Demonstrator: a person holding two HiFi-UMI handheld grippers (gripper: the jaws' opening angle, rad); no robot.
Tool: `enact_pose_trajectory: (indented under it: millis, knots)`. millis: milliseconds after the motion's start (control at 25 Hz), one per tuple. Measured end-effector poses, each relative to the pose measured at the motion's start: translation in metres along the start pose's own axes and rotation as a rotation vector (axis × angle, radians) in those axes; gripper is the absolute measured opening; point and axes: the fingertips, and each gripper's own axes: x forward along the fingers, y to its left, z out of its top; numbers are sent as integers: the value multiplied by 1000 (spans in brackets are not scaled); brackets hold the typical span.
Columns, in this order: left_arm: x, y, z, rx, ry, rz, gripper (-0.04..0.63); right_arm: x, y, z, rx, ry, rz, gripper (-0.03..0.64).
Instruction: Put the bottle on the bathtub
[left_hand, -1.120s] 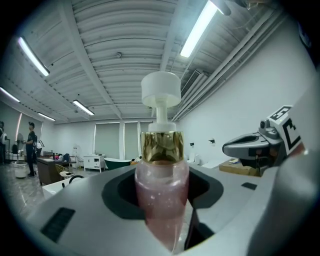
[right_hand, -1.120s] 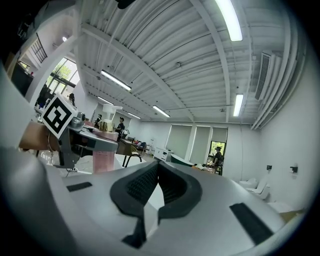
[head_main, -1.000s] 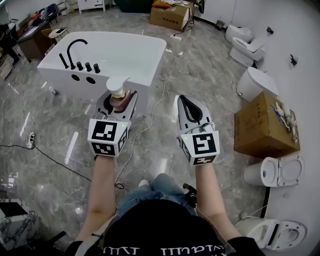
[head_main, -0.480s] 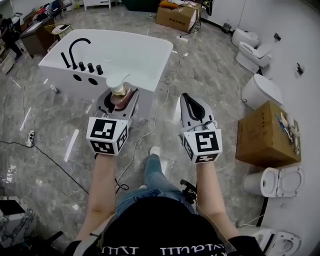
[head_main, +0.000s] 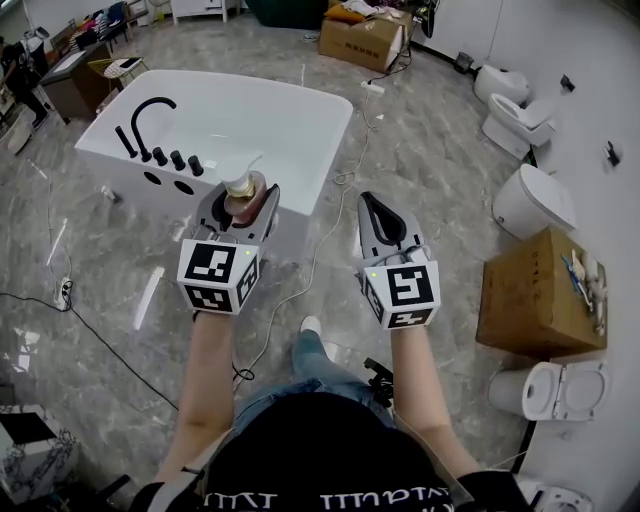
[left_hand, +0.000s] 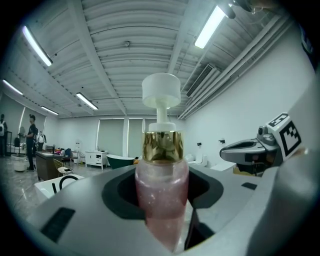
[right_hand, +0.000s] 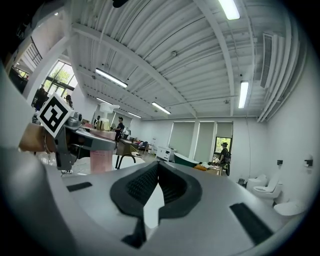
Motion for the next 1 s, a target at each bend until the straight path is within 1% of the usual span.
enact_pose_trajectory:
  millis: [320,480,600,720,1000]
  knots:
    - [102,37,-3,2,16,23,213,88,-60,-16,9,16,23,15]
    - [153,48,-9,3,33,39,213,129,-91,-32,25,33,49,15]
    - [183,57,-15,12,50,37,213,157,-103,-41,32,45,73,15]
    - [207,63,-26,16,75,25,213,179,-110,-50,37,59,94,15]
    - [257,63,-60,24,143,-53,213,215,-125,-80,66,105,98,15]
